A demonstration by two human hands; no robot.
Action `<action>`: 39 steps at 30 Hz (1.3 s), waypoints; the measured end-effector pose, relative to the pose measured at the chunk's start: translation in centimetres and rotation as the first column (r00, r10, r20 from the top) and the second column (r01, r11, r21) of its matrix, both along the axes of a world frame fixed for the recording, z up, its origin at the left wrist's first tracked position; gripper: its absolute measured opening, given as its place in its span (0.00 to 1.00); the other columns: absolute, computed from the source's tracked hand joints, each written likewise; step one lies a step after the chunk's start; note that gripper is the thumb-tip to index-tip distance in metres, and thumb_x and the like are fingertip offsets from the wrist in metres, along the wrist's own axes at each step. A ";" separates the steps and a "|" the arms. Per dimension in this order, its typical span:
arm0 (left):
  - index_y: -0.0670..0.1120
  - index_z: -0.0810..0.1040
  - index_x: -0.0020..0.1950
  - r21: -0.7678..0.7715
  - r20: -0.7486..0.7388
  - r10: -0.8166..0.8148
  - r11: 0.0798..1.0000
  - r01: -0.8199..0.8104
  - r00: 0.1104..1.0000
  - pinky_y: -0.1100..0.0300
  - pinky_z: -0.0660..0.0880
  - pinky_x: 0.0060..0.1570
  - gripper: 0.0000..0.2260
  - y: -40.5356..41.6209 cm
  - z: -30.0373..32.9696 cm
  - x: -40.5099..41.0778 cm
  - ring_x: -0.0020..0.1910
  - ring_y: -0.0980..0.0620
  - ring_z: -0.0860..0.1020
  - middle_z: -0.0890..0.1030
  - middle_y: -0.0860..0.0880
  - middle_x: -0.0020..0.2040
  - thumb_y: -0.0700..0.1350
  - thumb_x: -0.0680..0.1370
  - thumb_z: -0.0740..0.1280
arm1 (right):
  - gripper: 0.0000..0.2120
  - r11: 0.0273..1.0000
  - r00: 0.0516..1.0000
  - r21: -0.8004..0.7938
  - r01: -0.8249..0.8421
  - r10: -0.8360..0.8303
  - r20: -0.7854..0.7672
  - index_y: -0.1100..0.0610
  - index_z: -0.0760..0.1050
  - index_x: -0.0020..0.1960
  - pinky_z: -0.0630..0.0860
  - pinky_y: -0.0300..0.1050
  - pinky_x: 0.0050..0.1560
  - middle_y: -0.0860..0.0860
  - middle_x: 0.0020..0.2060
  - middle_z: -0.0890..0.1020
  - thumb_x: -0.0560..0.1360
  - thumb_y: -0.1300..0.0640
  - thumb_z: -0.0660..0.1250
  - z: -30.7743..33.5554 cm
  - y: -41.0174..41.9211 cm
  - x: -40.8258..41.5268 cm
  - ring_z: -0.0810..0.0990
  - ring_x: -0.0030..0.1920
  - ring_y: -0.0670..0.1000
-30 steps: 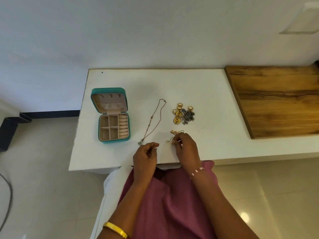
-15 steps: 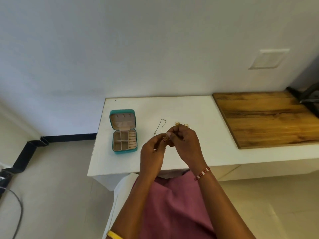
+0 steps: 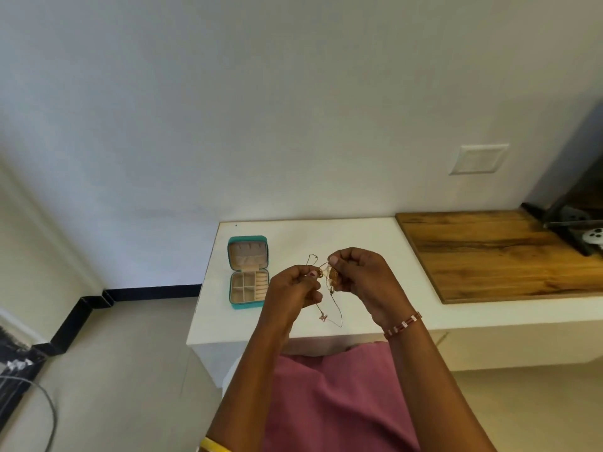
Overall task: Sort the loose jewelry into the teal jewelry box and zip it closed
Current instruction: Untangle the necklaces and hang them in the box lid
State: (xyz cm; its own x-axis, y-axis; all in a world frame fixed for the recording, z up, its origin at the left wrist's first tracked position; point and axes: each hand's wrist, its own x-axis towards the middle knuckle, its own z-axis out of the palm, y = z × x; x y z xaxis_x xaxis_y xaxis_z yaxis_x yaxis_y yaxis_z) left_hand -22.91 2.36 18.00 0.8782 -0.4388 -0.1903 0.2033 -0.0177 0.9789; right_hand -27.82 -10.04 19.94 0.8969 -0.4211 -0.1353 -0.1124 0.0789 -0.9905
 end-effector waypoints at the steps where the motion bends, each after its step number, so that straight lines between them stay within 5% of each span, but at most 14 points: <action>1: 0.46 0.77 0.44 0.009 -0.009 -0.032 0.999 0.032 0.999 0.61 0.78 0.40 0.08 0.1 0.2 0.0 0.30 0.53 0.75 0.76 0.47 0.34 0.37 0.78 0.61 | 0.05 0.999 1.000 0.047 -0.006 0.007 -0.018 0.60 0.77 0.43 0.75 0.41 0.36 0.54 0.31 0.77 0.75 0.63 0.64 0.0 0.0 -0.1 0.74 0.32 0.50; 6: 0.41 0.75 0.44 -0.091 -0.151 -0.151 0.986 0.138 0.977 0.62 0.66 0.30 0.09 0.3 1.1 -0.2 0.25 0.55 0.66 0.71 0.47 0.31 0.38 0.80 0.56 | 0.05 0.949 0.999 0.314 -0.021 0.034 -0.037 0.60 0.75 0.43 0.75 0.41 0.34 0.51 0.27 0.74 0.76 0.62 0.62 -0.2 0.1 -0.6 0.72 0.28 0.48; 16: 0.44 0.68 0.32 -0.185 -0.415 -0.220 0.971 0.155 0.883 0.66 0.58 0.22 0.14 0.3 0.2 0.3 0.21 0.57 0.58 0.63 0.51 0.24 0.42 0.78 0.52 | 0.08 0.672 0.999 0.740 0.036 -0.005 -0.044 0.60 0.72 0.41 0.69 0.35 0.23 0.51 0.21 0.71 0.77 0.63 0.59 -1.8 0.0 -0.7 0.66 0.19 0.45; 28: 0.45 0.69 0.31 -0.162 -0.426 -0.228 0.971 0.175 0.875 0.65 0.58 0.22 0.17 0.7 -1.2 1.8 0.20 0.58 0.58 0.63 0.52 0.24 0.51 0.78 0.60 | 0.08 0.650 0.987 0.742 0.162 -0.111 -0.119 0.63 0.72 0.43 0.79 0.40 0.28 0.56 0.26 0.80 0.78 0.65 0.56 -5.0 -0.9 0.0 0.78 0.23 0.49; 39: 0.42 0.76 0.41 0.124 -0.283 -0.137 0.976 0.178 0.949 0.65 0.61 0.25 0.11 0.0 -3.5 4.4 0.23 0.57 0.60 0.68 0.50 0.28 0.48 0.78 0.63 | 0.09 0.721 0.946 0.613 0.322 -0.220 -0.238 0.62 0.71 0.40 0.72 0.36 0.24 0.53 0.25 0.74 0.79 0.64 0.56 -6.3 -2.6 3.4 0.70 0.23 0.47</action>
State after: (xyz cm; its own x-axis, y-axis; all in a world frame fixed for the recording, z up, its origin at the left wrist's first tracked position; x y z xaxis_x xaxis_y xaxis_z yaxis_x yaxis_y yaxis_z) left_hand -18.49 2.38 14.45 0.7062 -0.5171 -0.4837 0.4435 -0.2094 0.8714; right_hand -24.44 -12.67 13.69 0.7077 -0.4122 -0.5738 -0.1175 0.7322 -0.6709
